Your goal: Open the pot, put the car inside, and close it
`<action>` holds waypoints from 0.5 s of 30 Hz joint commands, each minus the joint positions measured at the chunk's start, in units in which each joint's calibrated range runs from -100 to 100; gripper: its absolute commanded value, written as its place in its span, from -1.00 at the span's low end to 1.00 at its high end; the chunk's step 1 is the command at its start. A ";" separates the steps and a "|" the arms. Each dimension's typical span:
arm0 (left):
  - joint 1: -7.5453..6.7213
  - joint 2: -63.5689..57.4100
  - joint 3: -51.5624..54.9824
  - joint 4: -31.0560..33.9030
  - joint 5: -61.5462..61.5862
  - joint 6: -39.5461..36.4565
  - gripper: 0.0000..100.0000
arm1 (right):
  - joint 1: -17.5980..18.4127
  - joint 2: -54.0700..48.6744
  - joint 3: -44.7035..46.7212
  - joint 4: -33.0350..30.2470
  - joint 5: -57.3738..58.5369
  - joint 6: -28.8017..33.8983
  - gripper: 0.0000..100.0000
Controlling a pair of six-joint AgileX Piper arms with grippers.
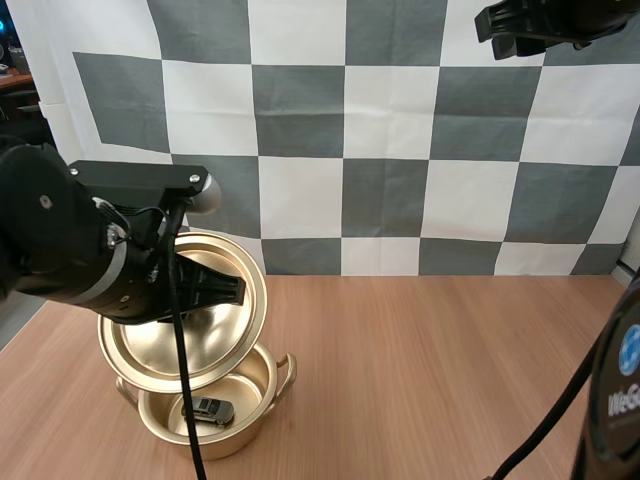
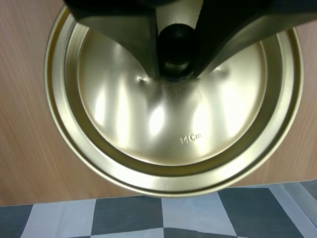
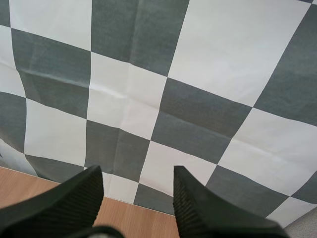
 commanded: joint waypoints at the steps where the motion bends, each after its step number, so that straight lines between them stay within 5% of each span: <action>1: 0.01 1.80 0.38 0.00 0.08 -0.07 -1.00 | -0.04 -0.25 -0.03 -0.05 0.00 0.02 0.46; 15: 0.01 11.68 2.44 0.00 0.08 -0.15 -1.00 | -0.04 -4.12 -0.03 -0.05 0.00 -0.30 0.46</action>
